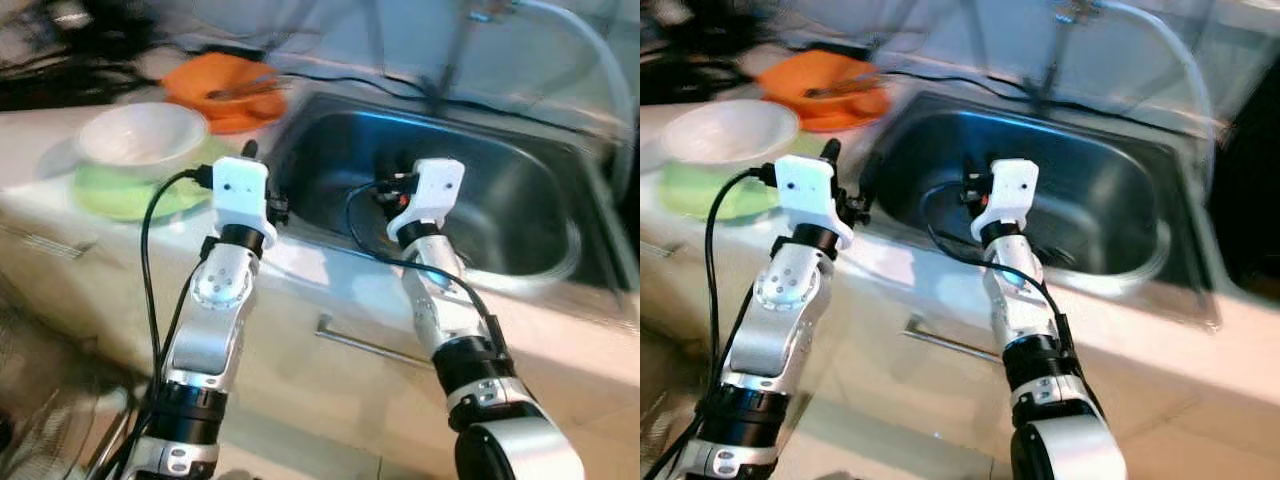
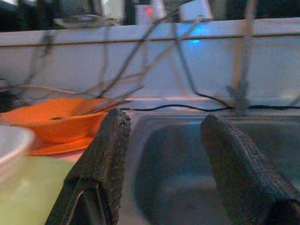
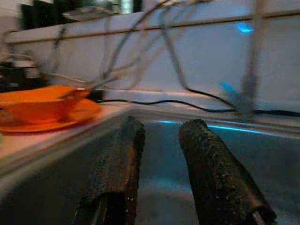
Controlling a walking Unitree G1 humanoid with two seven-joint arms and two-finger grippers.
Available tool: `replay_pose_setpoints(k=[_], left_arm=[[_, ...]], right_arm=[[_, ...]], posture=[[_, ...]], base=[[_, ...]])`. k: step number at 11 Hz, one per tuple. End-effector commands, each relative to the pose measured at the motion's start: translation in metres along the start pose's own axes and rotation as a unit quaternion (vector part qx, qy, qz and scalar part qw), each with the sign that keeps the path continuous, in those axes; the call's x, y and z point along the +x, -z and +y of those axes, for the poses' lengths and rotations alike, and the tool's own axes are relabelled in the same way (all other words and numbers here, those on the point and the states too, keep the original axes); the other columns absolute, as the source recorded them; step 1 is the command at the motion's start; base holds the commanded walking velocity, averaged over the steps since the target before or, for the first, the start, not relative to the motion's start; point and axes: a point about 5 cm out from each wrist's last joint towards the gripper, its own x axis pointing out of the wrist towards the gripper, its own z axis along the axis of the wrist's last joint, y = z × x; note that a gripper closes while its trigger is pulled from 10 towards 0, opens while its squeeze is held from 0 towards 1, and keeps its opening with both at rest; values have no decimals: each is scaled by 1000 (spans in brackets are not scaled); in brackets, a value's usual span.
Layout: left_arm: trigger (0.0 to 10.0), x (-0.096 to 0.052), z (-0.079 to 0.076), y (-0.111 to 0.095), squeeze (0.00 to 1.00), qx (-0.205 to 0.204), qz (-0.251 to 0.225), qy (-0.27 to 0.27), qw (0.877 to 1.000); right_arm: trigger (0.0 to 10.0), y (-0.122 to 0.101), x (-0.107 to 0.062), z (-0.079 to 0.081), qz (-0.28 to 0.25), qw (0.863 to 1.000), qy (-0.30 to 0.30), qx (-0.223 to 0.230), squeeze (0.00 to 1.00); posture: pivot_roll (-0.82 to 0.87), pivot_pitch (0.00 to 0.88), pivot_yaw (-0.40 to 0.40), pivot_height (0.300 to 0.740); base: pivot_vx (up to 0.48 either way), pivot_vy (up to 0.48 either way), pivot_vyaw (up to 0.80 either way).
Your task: Kitchen organization
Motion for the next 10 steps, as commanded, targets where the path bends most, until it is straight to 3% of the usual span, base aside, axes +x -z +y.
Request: replay_pose_setpoints(k=[1, 6, 10], left_arm=[[10000, 2, -2, -1, 0, 0, -2, 7, 1000], [10000, 2, -3, 4, 0, 12, 18, 14, 1000], [10000, 2, -8, 4, 0, 8, 17, 25, 1000]], right_arm=[[10000, -5, 1, -2, -9, 1000, 8, 6, 0], [10000, -3, 1, -3, 1, 1000, 8, 6, 0], [10000, -1, 0, -5, 10, 1000, 13, 12, 0]], posture=[[222, 43, -54, 740], [223, 48, -55, 740], [220, 49, -53, 740]], base=[[0, 446, 0], [0, 383, -160], [0, 0, 0]])
